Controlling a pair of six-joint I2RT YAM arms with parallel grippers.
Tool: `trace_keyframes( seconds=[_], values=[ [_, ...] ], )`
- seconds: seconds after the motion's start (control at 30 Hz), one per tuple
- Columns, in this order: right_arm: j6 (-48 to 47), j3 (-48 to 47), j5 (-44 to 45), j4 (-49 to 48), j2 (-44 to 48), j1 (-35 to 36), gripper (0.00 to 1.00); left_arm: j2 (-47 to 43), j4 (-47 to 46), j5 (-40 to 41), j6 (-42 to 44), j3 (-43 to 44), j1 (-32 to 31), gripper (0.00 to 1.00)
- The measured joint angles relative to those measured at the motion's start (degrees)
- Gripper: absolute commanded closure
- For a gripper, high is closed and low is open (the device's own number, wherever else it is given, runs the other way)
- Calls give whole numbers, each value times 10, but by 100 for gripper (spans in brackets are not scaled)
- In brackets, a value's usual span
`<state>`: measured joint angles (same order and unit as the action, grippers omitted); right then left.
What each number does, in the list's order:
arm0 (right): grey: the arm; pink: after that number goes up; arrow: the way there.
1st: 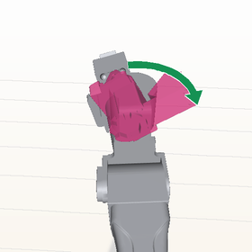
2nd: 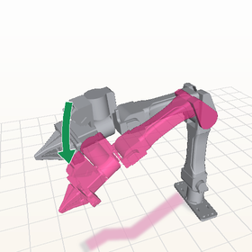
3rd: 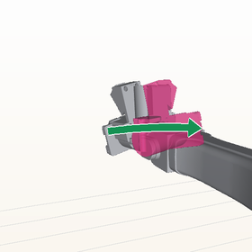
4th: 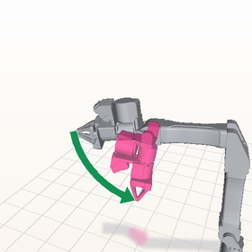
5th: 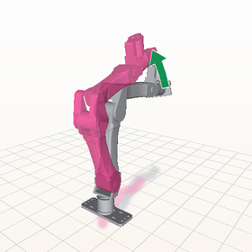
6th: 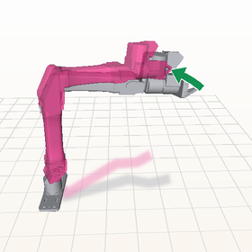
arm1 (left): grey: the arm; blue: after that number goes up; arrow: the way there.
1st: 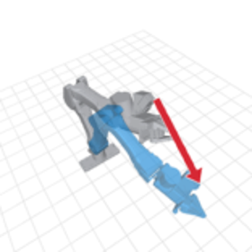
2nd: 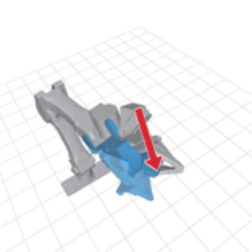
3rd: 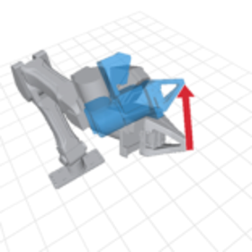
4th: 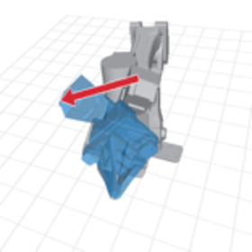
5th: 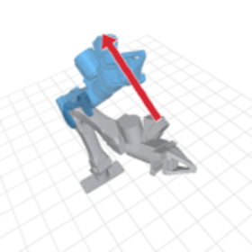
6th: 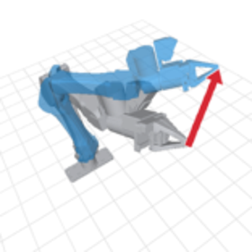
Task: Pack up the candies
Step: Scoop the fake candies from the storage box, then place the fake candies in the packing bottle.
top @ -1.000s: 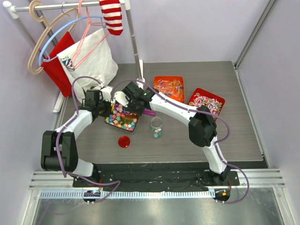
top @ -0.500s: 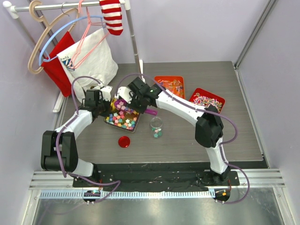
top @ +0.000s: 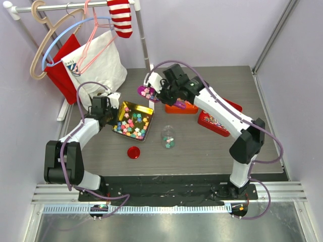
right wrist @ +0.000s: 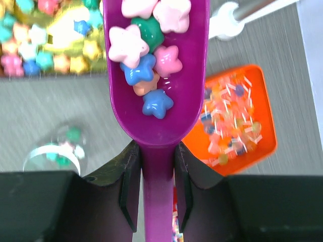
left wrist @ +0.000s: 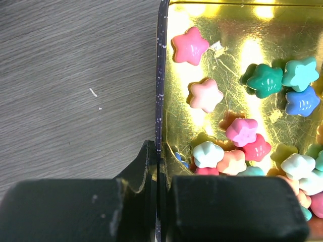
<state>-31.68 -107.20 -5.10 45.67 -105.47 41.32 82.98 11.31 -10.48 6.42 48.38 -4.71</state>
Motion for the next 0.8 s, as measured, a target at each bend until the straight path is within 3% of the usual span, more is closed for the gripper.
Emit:
trace_keyframes(
  seconds=[0.43,0.8],
  values=[
    [-125,111,-31,159,141,-11,99,0,-3,0,0,-3,2,100],
    [-165,139,-33,252,177,-13,99,0,-3,5,1,-8,4,100]
  ],
)
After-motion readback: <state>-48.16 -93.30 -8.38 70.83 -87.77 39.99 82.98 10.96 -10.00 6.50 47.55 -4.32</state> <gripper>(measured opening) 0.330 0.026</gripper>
